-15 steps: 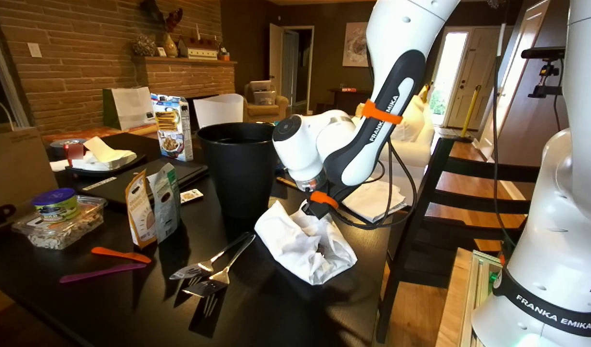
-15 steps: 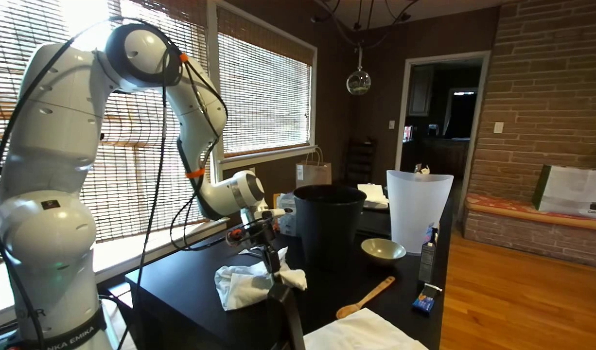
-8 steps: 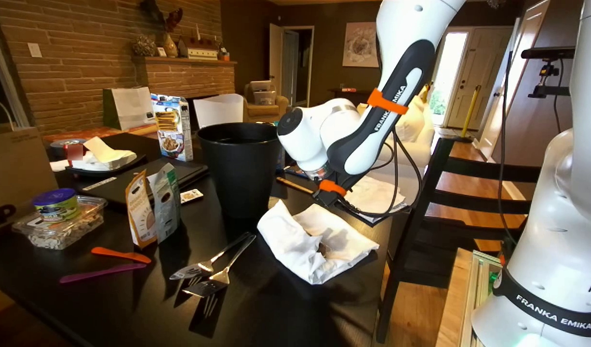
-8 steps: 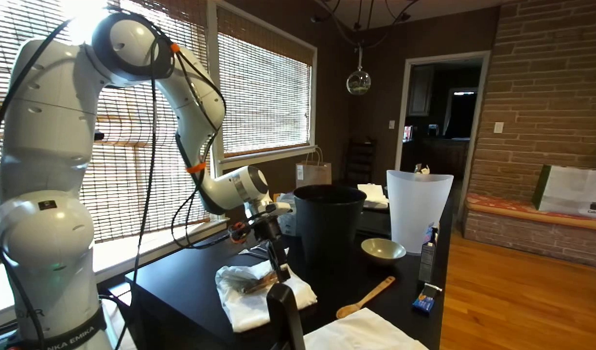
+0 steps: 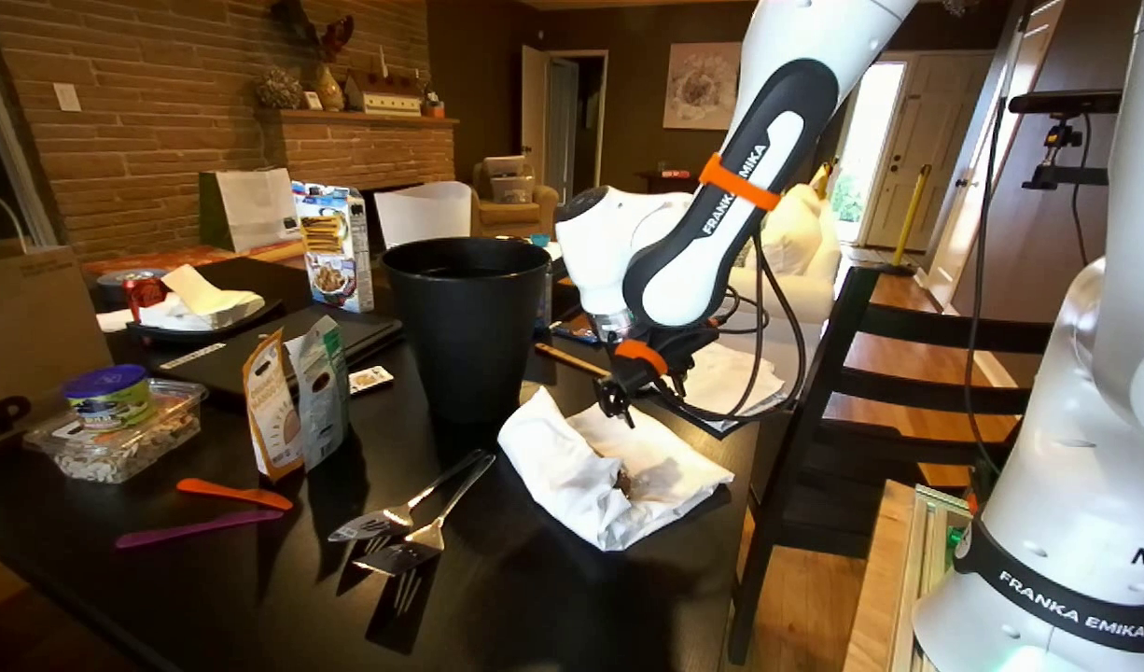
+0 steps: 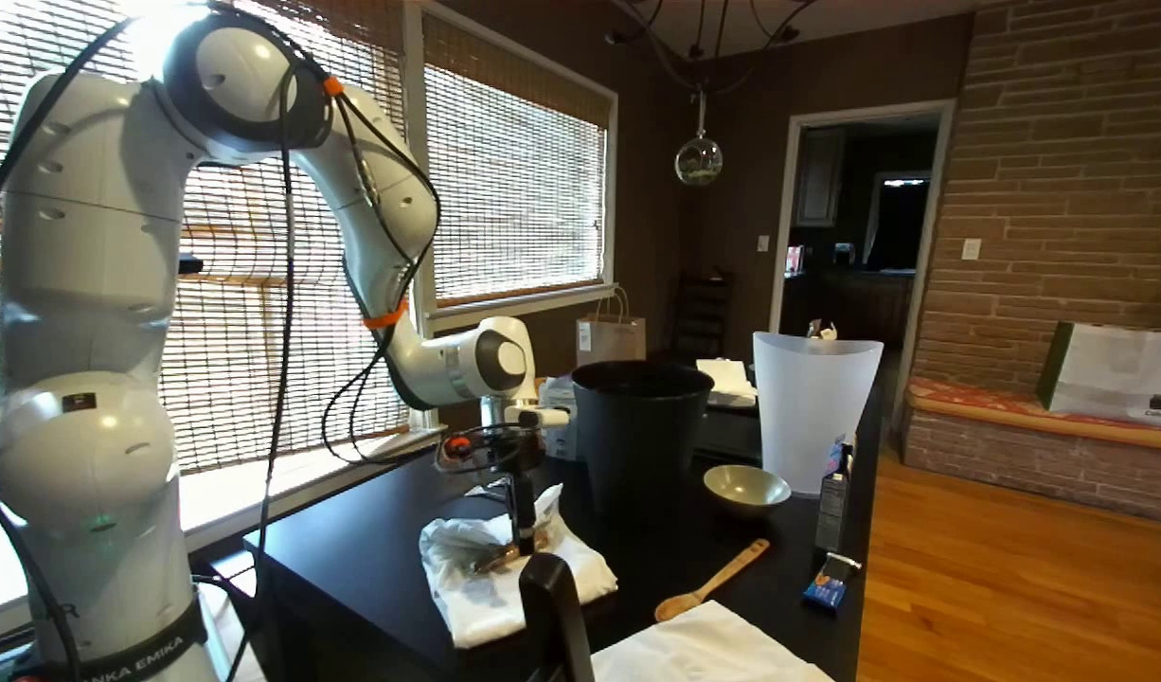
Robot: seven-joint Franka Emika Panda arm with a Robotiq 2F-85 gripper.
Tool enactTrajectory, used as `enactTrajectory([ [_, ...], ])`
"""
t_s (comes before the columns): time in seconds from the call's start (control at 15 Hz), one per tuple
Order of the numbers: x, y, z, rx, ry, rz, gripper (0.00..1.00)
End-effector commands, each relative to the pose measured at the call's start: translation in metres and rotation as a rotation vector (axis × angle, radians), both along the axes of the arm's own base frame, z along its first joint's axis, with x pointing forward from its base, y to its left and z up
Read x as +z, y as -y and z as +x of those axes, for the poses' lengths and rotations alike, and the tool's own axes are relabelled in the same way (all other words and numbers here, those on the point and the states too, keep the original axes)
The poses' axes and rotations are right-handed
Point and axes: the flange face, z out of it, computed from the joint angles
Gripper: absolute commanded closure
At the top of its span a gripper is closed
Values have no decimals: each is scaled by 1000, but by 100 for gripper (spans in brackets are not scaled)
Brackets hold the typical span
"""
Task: Unfold the white cloth on the left, remove the brown object in a plastic wrapping from the white cloth and put it on the table
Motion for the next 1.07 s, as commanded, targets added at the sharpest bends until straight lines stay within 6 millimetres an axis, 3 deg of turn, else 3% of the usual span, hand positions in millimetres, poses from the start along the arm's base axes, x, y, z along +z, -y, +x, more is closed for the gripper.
enactTrajectory([
  [0.0, 11, 1, -5, -73, 15, 182, 0],
  [0.53, -9, -24, -10, -205, -67, 554, 0],
  [1.0, -29, -37, -12, -176, -57, 655, 0],
])
